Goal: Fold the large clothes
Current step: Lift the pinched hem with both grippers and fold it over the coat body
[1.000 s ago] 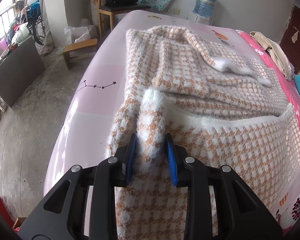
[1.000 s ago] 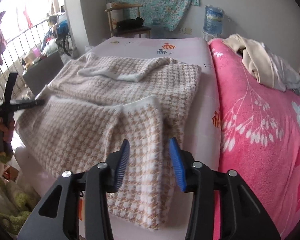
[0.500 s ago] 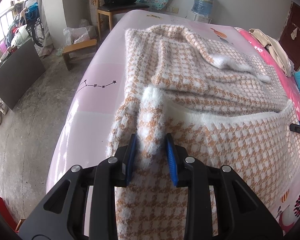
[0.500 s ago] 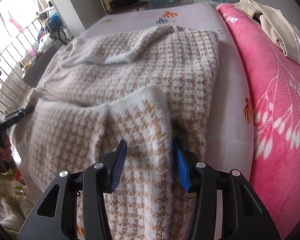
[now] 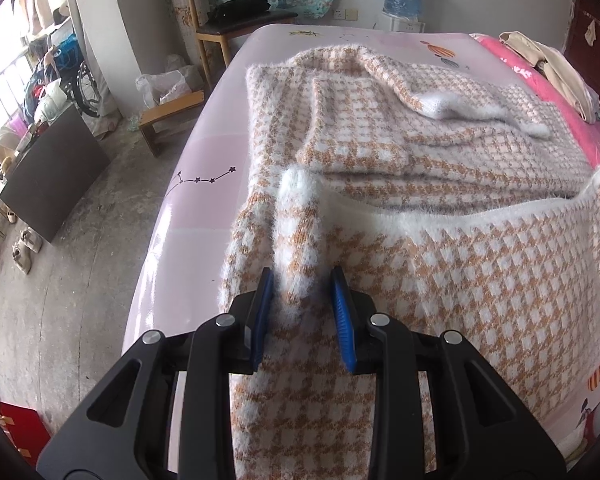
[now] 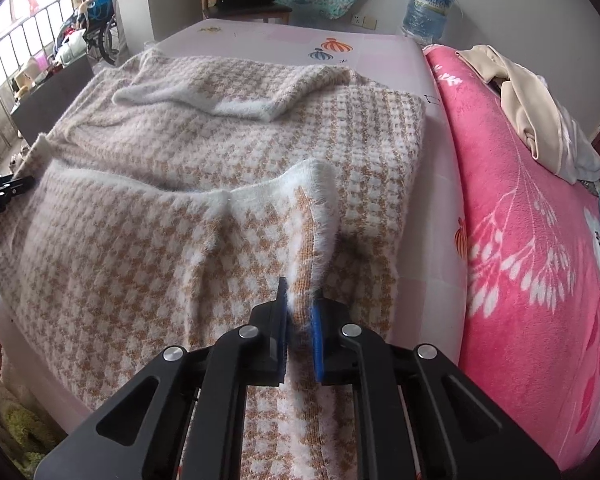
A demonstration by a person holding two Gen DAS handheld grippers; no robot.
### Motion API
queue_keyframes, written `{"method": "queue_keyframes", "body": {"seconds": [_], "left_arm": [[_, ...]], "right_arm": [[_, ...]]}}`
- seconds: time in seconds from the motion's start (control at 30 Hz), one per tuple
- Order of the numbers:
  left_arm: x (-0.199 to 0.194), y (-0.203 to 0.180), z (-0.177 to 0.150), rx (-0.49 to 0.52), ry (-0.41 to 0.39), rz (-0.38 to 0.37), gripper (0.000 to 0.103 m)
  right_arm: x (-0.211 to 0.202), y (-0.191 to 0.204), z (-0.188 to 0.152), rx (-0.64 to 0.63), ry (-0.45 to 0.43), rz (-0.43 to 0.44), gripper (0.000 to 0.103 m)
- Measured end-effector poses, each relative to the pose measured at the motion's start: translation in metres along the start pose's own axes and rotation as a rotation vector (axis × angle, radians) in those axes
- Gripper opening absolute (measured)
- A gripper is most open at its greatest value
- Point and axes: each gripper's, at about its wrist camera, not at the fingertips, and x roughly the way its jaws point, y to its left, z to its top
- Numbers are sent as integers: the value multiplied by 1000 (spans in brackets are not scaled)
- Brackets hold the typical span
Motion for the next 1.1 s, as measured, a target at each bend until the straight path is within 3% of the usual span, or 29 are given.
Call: {"method": "queue_keyframes", "body": {"seconds": [0.3, 0.57, 0.63, 0.67, 0.77, 0.93, 1.1], "left_arm": [[-1, -4, -2, 11, -10, 5, 28], [-1, -2, -2, 7, -17, -16, 28], [-2, 1, -2, 2, -27, -21, 25], [-3, 3, -3, 3, -33, -22, 18], [-21, 8, -5, -9, -96, -54, 9], [-86, 15, 0, -1, -277, -52, 7], [-130, 12, 46, 64, -416, -34, 7]], "right_arm": [[2, 9, 1, -22, 9, -66, 8], [-24, 15, 1, -3, -44, -112, 8], [-33, 16, -1, 4, -69, -123, 7], [-38, 17, -1, 8, -82, -127, 7], [-58, 18, -3, 31, -136, -127, 7], [-104, 16, -1, 56, -272, -137, 7], [-129, 2, 36, 50, -409, -153, 7]]}}
